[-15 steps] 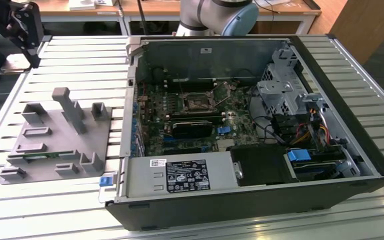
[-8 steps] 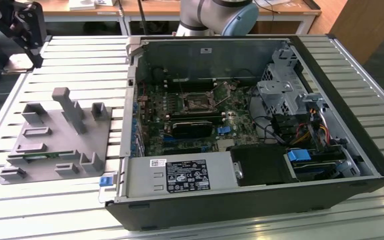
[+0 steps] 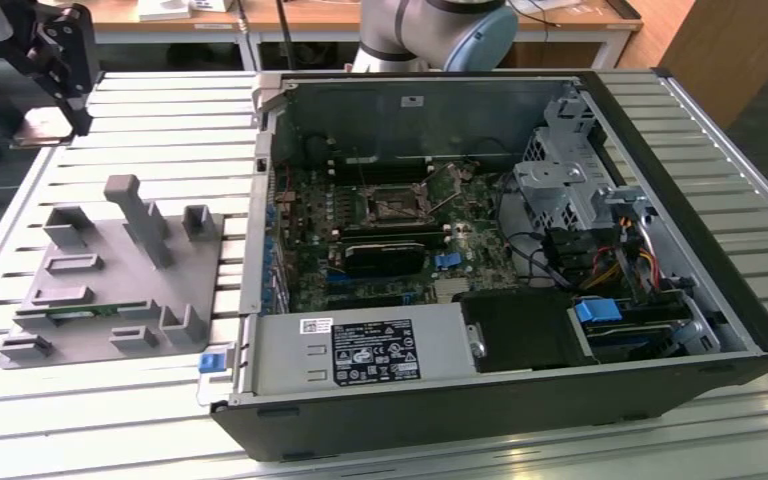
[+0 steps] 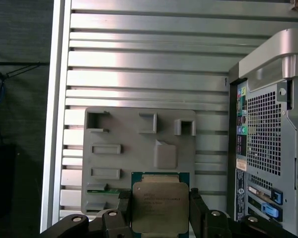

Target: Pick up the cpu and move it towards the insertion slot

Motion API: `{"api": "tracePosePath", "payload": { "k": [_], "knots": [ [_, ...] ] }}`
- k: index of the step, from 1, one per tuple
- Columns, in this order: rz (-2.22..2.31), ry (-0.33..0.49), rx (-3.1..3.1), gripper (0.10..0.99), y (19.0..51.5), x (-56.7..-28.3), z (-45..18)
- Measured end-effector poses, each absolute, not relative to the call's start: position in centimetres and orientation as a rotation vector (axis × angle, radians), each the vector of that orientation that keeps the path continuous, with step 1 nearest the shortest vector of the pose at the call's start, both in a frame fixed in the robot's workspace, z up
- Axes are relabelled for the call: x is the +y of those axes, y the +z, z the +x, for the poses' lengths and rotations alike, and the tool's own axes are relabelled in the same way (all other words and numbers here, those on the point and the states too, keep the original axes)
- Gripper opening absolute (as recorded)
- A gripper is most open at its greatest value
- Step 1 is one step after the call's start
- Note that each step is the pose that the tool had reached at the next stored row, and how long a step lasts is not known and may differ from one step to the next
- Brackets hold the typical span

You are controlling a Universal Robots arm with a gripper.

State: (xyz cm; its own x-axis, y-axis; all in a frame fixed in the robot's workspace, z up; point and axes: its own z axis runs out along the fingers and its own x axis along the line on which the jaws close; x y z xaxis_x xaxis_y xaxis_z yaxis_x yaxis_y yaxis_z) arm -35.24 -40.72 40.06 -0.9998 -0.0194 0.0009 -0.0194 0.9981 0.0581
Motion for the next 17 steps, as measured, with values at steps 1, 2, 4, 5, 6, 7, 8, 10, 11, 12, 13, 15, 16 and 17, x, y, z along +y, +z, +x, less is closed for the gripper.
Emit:
{"api": "tracePosePath", "payload": {
  "k": [1, 2, 4, 5, 6, 7, 8, 10, 11, 12, 13, 15, 16, 17],
  "knots": [
    [0.03, -0.091, -3.139, 0.545, 40.1, -40.7, -35.2],
    [0.03, -0.091, -3.139, 0.545, 40.1, -40.7, -35.1],
    [0.03, -0.091, -3.139, 0.545, 40.1, -40.7, -34.9],
    [0.03, -0.091, -3.139, 0.545, 40.1, -40.7, -34.9],
    [0.03, -0.091, -3.139, 0.545, 40.1, -40.7, -34.8],
    [0.03, -0.091, -3.139, 0.545, 40.1, -40.7, -34.7],
    [0.03, -0.091, -3.139, 0.545, 40.1, -40.7, -34.7],
    [0.03, -0.091, -3.139, 0.545, 40.1, -40.7, -34.5],
    [0.03, -0.091, -3.139, 0.545, 40.1, -40.7, -34.5],
    [0.03, -0.091, -3.139, 0.545, 40.1, -40.7, -34.4],
    [0.03, -0.091, -3.139, 0.545, 40.1, -40.7, -34.3],
    [0.03, -0.091, -3.139, 0.545, 40.1, -40.7, -34.1],
    [0.03, -0.091, -3.139, 0.545, 40.1, -40.7, -34.1],
    [0.03, -0.091, -3.139, 0.545, 40.1, -40.7, -34.0]
  ]
}}
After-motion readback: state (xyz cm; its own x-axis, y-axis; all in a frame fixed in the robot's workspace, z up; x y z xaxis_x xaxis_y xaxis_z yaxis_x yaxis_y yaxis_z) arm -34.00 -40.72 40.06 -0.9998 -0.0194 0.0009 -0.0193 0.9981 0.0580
